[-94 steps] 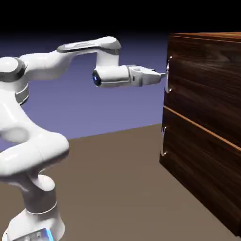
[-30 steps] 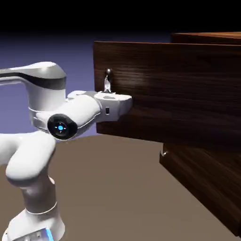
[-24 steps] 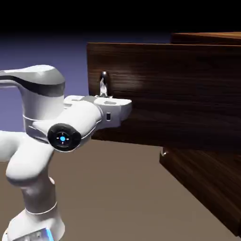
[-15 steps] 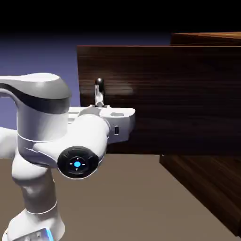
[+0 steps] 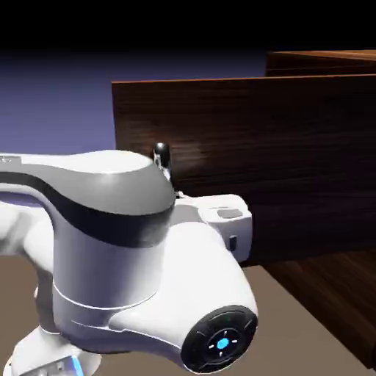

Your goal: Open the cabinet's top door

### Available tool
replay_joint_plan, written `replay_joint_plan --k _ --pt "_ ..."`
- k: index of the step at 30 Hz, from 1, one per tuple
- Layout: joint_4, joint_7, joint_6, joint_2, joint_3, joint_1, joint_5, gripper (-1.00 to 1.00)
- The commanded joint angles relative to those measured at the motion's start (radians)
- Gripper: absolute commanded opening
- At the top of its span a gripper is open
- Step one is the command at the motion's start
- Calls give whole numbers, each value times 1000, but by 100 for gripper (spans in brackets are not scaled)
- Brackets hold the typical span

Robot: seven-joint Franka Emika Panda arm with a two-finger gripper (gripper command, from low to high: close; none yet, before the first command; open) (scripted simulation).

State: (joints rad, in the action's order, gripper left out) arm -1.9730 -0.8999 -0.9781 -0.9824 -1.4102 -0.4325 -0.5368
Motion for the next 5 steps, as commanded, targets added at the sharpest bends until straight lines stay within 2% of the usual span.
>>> replay_joint_plan --k 1,5 --pt "36 8 20 -7 -19 -35 7 -100" --pt "181 46 101 -41 -87 -171 31 -100"
